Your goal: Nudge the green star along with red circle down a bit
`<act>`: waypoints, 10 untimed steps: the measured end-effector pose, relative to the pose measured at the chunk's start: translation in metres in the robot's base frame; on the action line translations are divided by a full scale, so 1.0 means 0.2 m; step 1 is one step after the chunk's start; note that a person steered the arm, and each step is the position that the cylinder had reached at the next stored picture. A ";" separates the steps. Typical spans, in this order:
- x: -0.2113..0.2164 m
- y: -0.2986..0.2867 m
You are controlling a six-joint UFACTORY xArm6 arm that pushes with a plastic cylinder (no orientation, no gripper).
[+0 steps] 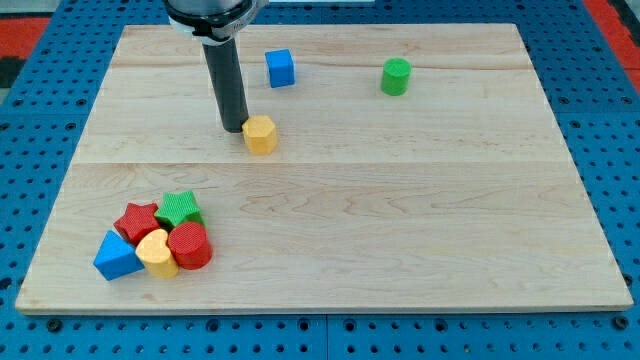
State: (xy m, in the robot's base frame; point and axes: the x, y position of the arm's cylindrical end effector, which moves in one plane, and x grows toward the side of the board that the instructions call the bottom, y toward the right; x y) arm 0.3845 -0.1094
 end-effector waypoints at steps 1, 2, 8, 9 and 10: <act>0.03 -0.19; 0.06 -0.33; 0.17 -0.43; 0.14 -0.44; 0.14 -0.44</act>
State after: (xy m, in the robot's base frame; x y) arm 0.4130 -0.1977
